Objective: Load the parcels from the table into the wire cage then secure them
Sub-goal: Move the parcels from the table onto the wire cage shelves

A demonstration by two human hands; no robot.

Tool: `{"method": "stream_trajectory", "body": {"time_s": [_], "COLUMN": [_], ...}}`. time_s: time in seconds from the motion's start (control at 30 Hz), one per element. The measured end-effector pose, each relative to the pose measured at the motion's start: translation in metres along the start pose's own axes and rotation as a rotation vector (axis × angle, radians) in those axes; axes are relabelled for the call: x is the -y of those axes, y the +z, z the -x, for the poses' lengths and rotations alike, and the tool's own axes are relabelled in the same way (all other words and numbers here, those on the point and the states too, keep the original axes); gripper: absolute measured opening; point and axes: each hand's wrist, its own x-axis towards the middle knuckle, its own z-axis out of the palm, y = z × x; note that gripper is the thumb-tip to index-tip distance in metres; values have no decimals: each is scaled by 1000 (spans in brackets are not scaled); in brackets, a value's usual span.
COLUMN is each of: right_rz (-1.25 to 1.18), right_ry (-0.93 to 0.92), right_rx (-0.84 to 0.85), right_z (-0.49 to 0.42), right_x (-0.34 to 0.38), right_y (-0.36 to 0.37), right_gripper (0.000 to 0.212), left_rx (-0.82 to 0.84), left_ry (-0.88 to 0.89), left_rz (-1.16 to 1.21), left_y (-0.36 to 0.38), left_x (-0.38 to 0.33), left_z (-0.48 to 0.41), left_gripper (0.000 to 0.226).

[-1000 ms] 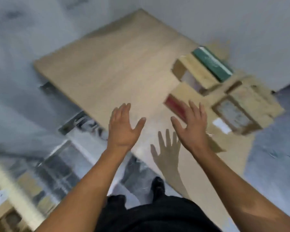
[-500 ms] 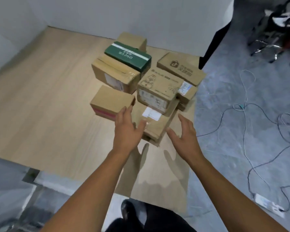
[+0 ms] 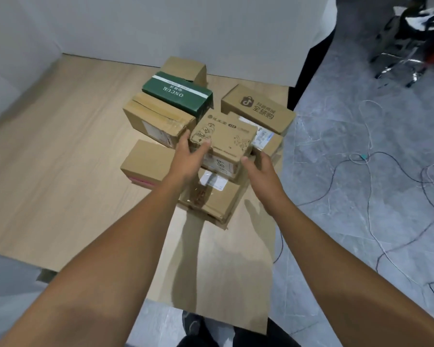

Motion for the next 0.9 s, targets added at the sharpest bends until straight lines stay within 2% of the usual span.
{"method": "stream_trajectory", "body": {"time_s": [0.1, 0.17, 0.27, 0.33, 0.43, 0.53, 0.63, 0.77, 0.9], "right_rz": [-58, -90, -98, -91, -44, 53, 101, 212, 263], "right_ry": [-51, -102, -166, -215, -237, -233, -321, -402, -477], "right_rx": [68, 15, -40, -2, 121, 259, 408, 579, 765], "right_z": [-7, 1, 25, 48, 79, 102, 131, 187, 258], "right_x": [1, 4, 4, 0, -3, 3, 23, 50, 69], "right_y": [9, 15, 33, 51, 90, 148, 221, 334, 456], "right_gripper": [58, 56, 58, 52, 59, 66, 63, 64, 67], "left_rx": [-60, -143, -311, -432, -569, -672, -753, -918, -1164], "left_ry": [-37, -41, 17, 58, 40, 0, -17, 17, 54], "left_rz": [34, 74, 226, 329, 441, 497, 577, 665, 740], "left_y": [3, 4, -8, -23, -52, -97, -161, -266, -364], "left_x": [5, 9, 21, 38, 67, 99, 127, 164, 206], "left_z": [17, 36, 74, 104, 149, 187, 221, 270, 340], "left_gripper": [82, 80, 61, 46, 43, 49, 62, 63, 60]}}
